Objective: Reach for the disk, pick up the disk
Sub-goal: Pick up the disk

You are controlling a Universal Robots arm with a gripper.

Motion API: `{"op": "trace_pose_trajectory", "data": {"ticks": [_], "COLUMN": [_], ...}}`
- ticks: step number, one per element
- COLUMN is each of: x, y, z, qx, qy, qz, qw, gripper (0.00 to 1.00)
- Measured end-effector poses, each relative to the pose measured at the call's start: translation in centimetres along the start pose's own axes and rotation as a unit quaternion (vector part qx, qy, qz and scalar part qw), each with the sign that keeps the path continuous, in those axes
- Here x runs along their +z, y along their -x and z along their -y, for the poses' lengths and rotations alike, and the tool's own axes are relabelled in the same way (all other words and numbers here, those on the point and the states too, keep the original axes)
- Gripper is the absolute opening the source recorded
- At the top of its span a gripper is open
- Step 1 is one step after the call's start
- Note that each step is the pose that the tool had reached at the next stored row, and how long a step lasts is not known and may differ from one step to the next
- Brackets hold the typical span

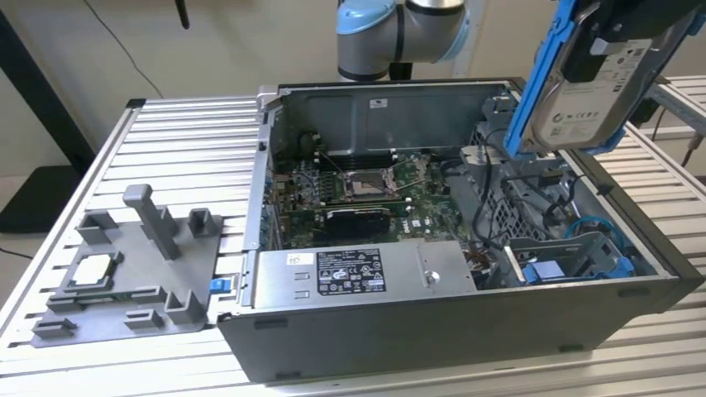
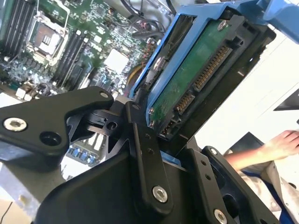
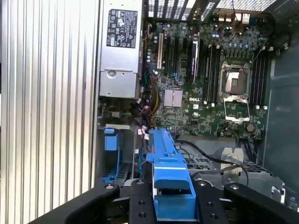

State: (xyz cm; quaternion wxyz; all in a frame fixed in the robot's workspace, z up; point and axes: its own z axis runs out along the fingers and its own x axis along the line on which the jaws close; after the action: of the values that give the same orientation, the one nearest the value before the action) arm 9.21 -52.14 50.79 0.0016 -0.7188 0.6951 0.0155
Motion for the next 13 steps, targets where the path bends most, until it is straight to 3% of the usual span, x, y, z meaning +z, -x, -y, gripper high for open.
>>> {"op": "trace_pose_trajectory", "data": {"ticks": [8, 13], "x": [0.27, 0.76], "y": [-2.24, -3.06], "z": [0.40, 0.71], "qx": [0.000, 0.000], "qy": [0.0000, 0.0000], "qz": [0.0000, 0.0001], "qw": [1.0000, 1.0000], "gripper": [0.00, 0.00]}}
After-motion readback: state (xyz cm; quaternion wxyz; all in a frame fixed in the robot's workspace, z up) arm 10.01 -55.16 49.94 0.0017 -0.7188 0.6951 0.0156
